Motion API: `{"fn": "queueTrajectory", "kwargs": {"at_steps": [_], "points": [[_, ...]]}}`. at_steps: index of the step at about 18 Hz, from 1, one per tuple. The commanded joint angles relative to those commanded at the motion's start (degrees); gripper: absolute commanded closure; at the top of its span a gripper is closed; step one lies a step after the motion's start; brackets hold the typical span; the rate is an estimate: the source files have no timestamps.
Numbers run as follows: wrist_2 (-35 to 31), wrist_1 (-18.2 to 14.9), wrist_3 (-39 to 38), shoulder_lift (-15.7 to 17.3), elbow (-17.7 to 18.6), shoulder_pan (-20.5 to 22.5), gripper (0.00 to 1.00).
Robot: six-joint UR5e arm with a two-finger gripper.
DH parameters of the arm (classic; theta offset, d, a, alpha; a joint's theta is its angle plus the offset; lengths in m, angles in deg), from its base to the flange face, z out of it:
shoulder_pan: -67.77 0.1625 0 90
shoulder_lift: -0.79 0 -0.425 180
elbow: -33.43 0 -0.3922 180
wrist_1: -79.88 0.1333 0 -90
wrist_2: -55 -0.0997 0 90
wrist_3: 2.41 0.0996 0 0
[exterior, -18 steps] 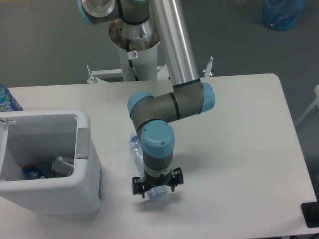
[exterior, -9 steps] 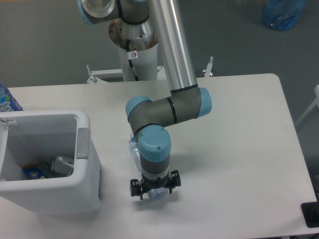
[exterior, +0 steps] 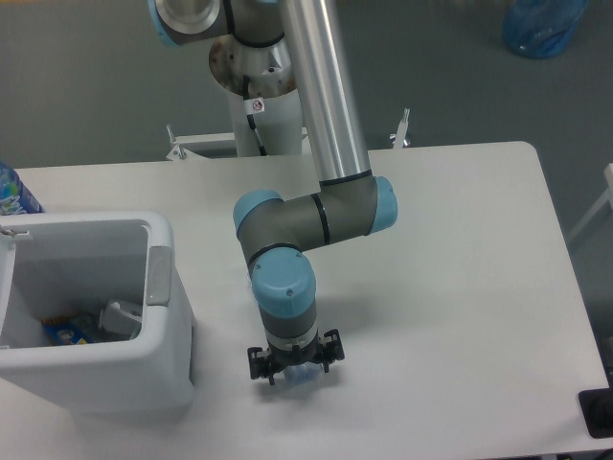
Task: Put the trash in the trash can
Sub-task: 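Lift the bottle up, rotating it upright in the gripper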
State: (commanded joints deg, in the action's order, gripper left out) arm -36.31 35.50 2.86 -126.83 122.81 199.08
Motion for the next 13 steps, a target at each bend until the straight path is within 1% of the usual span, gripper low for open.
{"fn": "queueTrajectory", "kwargs": {"at_steps": [3, 5, 7, 11, 13], "points": [[0.1, 0.0, 0.0, 0.3, 0.2, 0.0, 0.26], [0.1, 0.0, 0.3, 0.4, 0.2, 0.0, 0.26], [0.1, 0.0, 0.4, 0.4, 0.2, 0.0, 0.3], [0.0, -0.1, 0.8, 0.6, -0.3, 0.0, 0.31], [0.0, -0.2, 0.9, 0.7, -0.4, 0.1, 0.37]]}}
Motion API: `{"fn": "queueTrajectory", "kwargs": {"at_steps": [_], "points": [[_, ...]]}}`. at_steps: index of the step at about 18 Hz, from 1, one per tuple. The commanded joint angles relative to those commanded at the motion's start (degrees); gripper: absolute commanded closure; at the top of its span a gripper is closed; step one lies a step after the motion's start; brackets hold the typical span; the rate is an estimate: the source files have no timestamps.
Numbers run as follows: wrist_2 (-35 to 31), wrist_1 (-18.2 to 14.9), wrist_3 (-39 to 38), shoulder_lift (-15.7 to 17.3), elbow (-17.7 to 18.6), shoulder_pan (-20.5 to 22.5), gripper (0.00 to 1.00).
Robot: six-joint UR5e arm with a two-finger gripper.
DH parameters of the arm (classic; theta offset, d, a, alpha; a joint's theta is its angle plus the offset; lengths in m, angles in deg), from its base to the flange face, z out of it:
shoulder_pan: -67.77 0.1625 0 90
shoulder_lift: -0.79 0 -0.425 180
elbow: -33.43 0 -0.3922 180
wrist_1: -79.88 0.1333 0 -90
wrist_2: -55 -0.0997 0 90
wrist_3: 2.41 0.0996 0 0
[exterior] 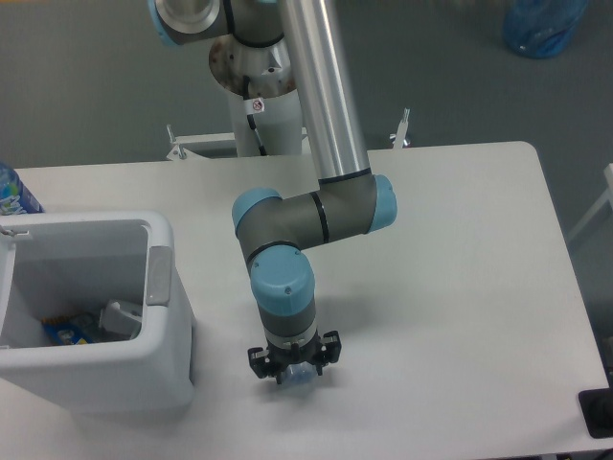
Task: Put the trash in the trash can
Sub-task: 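Lift the bottle up, rotating it upright in the gripper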
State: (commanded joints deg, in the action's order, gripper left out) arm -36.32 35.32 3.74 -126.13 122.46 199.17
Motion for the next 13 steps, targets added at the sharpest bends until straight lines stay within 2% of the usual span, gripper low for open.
{"fn": "queueTrajectory", "kwargs": {"at_steps": [2, 9, 13], "points": [[0.0, 0.0, 0.0, 0.0, 0.0, 0.1, 0.41], [0.0, -0.2, 0.1, 0.4, -0.1, 0.3, 0.41], [-0.4, -0.5, 3.8, 2.5, -0.3, 0.9, 0.43]]}}
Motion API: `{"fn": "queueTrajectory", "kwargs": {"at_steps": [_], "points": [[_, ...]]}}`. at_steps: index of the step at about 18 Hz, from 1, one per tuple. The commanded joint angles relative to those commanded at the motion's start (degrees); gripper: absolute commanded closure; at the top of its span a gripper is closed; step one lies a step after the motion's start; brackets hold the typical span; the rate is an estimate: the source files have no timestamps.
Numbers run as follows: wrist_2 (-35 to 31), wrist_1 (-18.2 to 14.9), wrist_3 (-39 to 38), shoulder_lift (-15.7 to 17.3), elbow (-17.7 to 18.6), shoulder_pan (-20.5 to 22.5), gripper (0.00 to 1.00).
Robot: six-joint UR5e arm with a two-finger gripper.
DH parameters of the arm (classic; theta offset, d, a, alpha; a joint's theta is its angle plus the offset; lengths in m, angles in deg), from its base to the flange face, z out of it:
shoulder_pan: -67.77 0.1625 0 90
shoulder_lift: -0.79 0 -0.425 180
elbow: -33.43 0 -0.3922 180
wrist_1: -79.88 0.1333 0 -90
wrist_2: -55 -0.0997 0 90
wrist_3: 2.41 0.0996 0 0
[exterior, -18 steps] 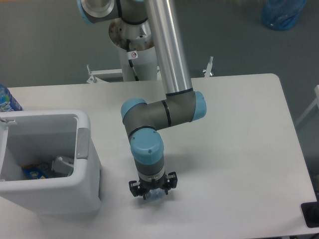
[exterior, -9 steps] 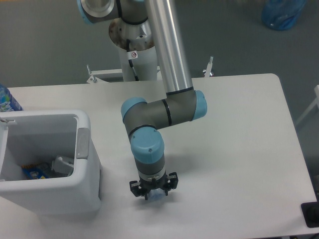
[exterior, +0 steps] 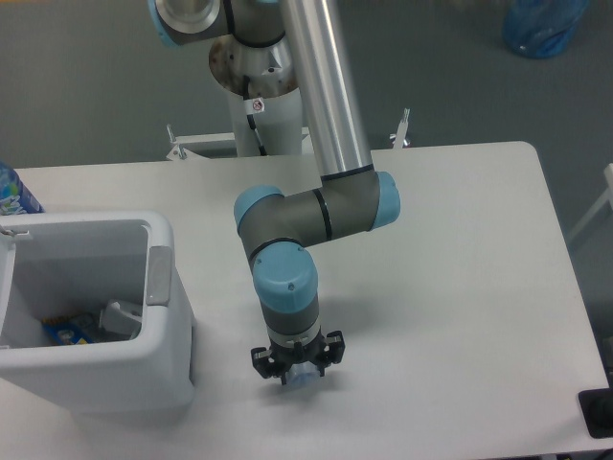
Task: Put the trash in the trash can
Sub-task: 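Lift the bottle up, rotating it upright in the gripper, then carry the bottle over the white bin and lower it in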
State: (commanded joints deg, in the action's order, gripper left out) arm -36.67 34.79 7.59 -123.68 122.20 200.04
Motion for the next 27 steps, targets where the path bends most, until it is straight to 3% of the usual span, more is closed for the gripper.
{"fn": "queueTrajectory", "kwargs": {"at_steps": [7, 13, 20, 27], "points": [[0.4, 0.6, 3.4, 5.5, -2.5, 1.8, 0.44], [5.4, 0.8, 2.0, 7.7, -12.0, 4.4, 0.44], [15.5, 2.0, -5.9, 11.6, -18.7, 8.4, 0.44], [16.2, 3.3, -11.9, 14.4, -19.7, 5.5, 0.44]]}}
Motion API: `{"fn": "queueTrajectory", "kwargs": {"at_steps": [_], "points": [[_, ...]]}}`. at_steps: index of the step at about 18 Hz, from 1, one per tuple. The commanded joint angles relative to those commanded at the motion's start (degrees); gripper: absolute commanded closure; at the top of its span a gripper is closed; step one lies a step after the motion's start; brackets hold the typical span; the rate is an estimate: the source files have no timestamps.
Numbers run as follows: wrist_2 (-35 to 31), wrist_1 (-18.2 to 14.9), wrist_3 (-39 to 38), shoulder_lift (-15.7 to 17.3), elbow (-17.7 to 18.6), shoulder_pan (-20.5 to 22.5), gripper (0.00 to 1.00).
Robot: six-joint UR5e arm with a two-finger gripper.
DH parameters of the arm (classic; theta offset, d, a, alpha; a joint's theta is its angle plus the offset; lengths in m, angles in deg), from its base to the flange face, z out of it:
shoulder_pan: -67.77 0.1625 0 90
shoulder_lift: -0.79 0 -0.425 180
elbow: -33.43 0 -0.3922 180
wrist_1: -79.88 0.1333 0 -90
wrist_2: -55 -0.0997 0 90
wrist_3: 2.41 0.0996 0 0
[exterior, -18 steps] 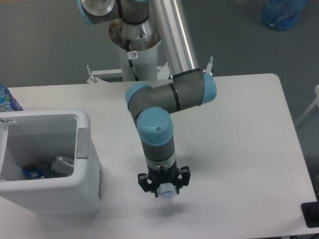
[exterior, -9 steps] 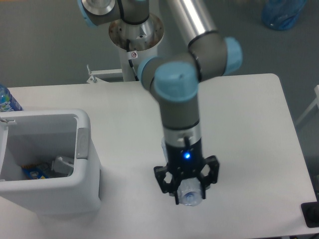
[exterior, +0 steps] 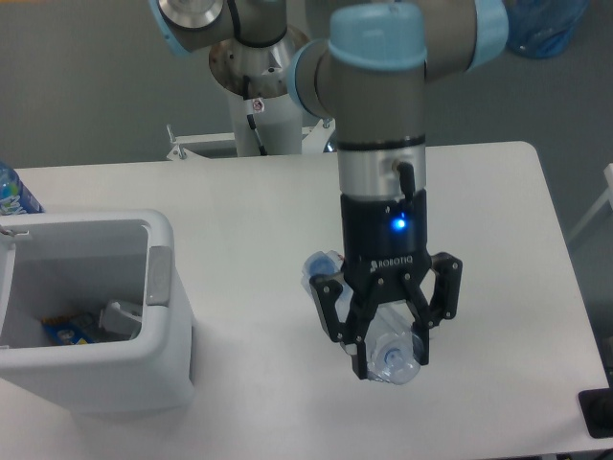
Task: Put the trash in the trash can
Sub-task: 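Carry the bottle over the white bin and lower it in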
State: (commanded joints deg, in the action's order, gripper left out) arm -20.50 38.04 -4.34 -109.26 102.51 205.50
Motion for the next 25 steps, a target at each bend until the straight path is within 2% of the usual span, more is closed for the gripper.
{"fn": "queueTrajectory", "kwargs": {"at_steps": [5, 11, 20, 25], "points": [[1.3, 0.1, -3.9, 3.0, 0.6, -1.9, 0.44], [3.0, 0.1, -6.6, 3.9, 0.7, -5.7, 0.44], [3.0, 0.2, -6.2, 2.3, 1.1, -13.1, 0.43], [3.4, 0.4, -5.5, -0.8, 1.0, -16.1, 0.43]]}}
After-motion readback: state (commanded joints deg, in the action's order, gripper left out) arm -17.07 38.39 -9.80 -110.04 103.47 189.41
